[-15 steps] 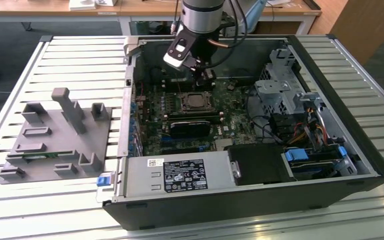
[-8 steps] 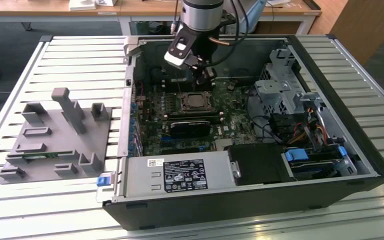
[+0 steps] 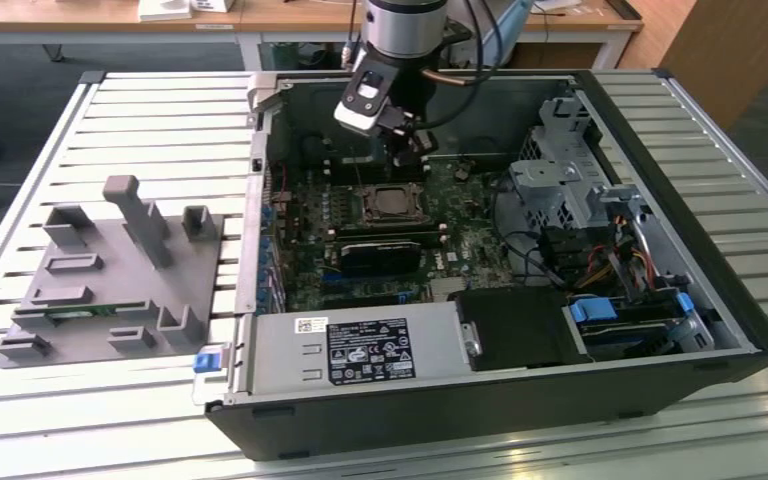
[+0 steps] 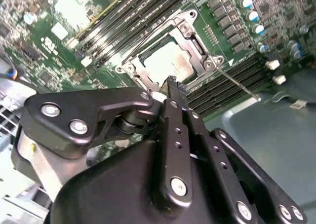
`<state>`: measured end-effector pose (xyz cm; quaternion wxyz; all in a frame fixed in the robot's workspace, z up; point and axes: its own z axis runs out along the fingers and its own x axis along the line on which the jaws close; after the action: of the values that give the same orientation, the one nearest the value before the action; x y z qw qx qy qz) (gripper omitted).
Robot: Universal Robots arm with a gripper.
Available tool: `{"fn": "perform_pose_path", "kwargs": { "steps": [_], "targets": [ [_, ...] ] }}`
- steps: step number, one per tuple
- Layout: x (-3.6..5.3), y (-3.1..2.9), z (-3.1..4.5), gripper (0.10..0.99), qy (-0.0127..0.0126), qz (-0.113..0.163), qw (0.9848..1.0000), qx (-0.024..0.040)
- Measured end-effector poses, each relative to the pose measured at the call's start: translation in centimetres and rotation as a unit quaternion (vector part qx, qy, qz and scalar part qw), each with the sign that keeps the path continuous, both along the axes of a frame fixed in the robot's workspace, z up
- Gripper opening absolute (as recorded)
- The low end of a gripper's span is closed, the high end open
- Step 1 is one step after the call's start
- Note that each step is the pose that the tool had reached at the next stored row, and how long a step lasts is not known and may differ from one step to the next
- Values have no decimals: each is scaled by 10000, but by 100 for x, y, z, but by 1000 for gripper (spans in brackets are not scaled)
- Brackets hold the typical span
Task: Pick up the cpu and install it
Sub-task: 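Install the first cpu locking lever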
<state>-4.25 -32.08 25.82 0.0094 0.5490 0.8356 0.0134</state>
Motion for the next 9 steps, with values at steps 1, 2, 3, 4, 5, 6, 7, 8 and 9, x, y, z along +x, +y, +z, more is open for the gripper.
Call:
{"fn": "perform_pose_path", "kwargs": {
  "steps": [1,2,3,4,5,6,7,8,9],
  "targets": [
    [0,0,0,106,0,90,10000,0],
    [0,0,0,106,0,180,9998,0],
    [0,0,0,106,0,269,9996,0],
    [0,0,0,106,0,365,9993,0],
    [0,0,0,106,0,457,9990,0],
    [0,0,0,106,0,545,9985,0],
    [0,0,0,106,0,630,9980,0],
    [0,0,0,106,0,714,9974,0],
    [0,0,0,106,0,795,9968,0]
  ]
}}
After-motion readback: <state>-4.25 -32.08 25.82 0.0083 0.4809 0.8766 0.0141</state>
